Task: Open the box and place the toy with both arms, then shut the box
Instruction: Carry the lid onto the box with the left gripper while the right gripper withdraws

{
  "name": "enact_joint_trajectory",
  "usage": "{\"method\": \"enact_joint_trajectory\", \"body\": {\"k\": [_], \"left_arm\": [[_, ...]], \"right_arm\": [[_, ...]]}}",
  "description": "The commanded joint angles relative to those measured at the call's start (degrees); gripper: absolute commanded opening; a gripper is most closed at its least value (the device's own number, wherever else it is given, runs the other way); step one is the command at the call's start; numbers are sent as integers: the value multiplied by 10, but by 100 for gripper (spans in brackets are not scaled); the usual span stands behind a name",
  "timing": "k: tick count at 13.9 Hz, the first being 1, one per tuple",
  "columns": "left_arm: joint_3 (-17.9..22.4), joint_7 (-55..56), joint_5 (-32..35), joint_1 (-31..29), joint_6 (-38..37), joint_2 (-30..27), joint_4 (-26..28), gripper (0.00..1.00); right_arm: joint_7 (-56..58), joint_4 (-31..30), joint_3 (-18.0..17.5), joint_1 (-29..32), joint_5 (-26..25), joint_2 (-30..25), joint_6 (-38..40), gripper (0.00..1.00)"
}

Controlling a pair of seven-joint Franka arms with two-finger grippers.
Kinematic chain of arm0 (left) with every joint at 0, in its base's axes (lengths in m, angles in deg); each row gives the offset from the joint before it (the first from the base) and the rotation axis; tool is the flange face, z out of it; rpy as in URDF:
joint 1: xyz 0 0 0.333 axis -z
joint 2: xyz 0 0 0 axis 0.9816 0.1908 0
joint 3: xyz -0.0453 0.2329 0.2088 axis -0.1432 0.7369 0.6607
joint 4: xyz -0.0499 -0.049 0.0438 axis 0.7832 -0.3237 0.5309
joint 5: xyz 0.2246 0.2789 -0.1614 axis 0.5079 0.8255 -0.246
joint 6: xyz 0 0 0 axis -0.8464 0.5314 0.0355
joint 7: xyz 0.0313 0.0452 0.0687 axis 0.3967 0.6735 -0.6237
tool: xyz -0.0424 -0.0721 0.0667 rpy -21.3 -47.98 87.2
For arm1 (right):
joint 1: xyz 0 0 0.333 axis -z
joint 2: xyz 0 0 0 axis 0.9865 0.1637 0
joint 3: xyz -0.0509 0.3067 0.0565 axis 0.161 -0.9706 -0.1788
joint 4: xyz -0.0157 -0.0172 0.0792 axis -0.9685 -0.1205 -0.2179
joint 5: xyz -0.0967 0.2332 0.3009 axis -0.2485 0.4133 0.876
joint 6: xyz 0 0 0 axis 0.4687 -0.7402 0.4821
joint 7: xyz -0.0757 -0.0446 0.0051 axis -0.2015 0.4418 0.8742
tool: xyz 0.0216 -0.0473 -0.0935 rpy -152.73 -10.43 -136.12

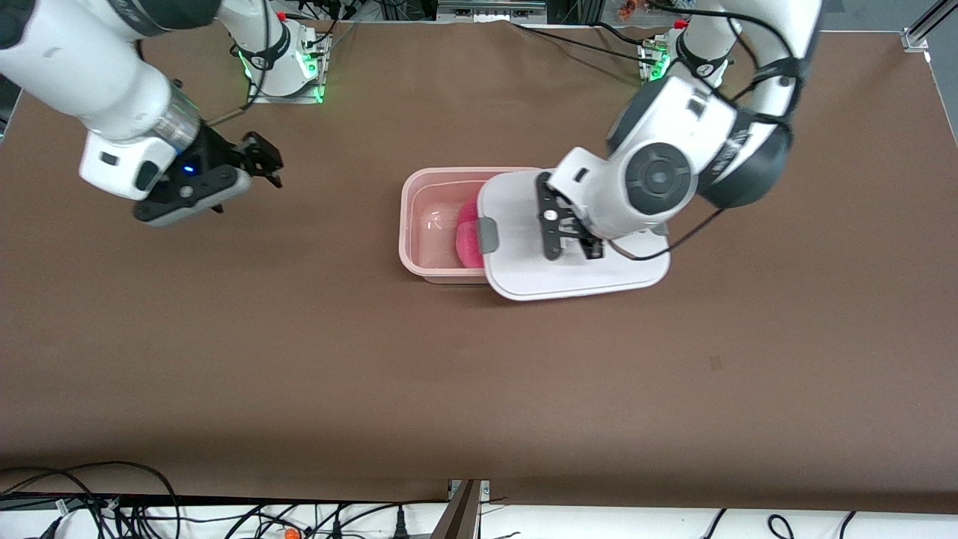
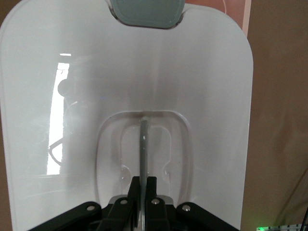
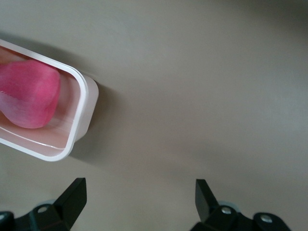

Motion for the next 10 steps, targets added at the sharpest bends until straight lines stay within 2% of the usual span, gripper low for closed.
{"method": "enact_joint_trajectory", "body": {"k": [1,3,7,10], "left_arm": [[10,53,-7,61,27,17,-13,0],[10,76,-5,90,57,32,-13,0],[11,77,1,136,122,59,-10,0],[12,76,17,148,125,61,-9,0]], "right_arm": [[-30,-16,3,22,6,-22,16,100],[-17,-7,-33,90,6,-22,27,100],[8,-5,-151,246,3,-22,37,100],[10,-4,-231,341,-9,-23,50,100]]}}
